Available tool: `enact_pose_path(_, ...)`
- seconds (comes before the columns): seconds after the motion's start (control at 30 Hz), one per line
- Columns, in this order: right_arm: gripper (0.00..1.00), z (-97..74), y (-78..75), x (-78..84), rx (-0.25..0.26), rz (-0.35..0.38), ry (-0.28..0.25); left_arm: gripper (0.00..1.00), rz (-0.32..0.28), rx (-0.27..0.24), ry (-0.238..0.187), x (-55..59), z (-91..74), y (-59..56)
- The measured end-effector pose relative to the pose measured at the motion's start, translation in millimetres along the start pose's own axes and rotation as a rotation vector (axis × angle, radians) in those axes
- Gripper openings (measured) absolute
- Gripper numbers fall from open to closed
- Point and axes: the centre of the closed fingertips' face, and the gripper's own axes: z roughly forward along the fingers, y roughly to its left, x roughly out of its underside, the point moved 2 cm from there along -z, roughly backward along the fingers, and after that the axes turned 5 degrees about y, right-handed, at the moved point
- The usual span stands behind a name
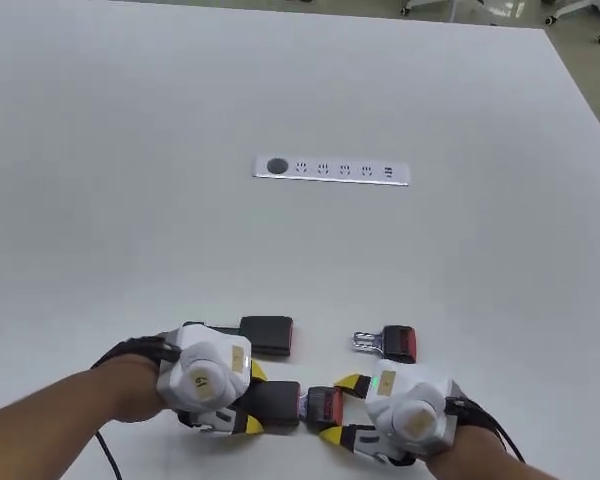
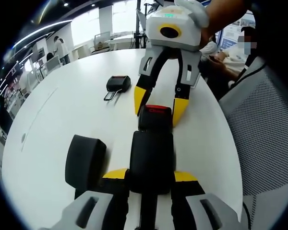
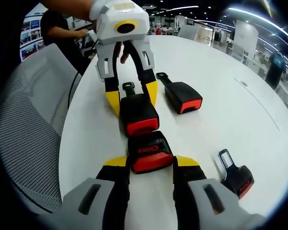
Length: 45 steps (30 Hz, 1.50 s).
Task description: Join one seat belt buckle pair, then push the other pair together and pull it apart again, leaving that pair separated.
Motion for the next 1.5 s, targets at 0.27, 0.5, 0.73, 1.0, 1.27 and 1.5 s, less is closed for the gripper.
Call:
enact_pose_path(0.27, 0.41, -2.2, 0.5, -1.5, 0.035, -0.017, 0.007, 0.4, -0.031, -0.032, 0.052, 0.6, -1.3, 1.2)
enact_pose_path(0.5, 0.65, -18.4, -5.4, -5.1, 0.061, 0.071, -0.063, 0.71, -0.09, -0.05, -0.023, -11.6, -17.9, -1.7)
enact_pose_path(0.73, 0.7, -29.3, -19.4, 0.2, 0.103, 0.114, -0.094, 0.75, -0.146, -0.1, -0.055, -13.4, -32.7, 6.5)
enact_pose_path(1.0, 0.7, -47.1, -37.5, 1.0, 0.142, 0.129, -0.121, 0.73, -0.155, -0.143, -0.062, -12.2, -45.7, 21.5)
enact_pose_path(1.27, 0.7, -65.0, -67.8, 8.8, 0.14, 0.171, -0.138, 0.73, -0.156, -0.172, -0.06, -6.2, -56.0, 45.6)
enact_pose_path(1.5, 0.68, -66.2, -91.6, 15.5, 0.126, 0.165, -0.118, 0.71, -0.135, -0.181, -0.058, -7.6, -59.6, 67.3)
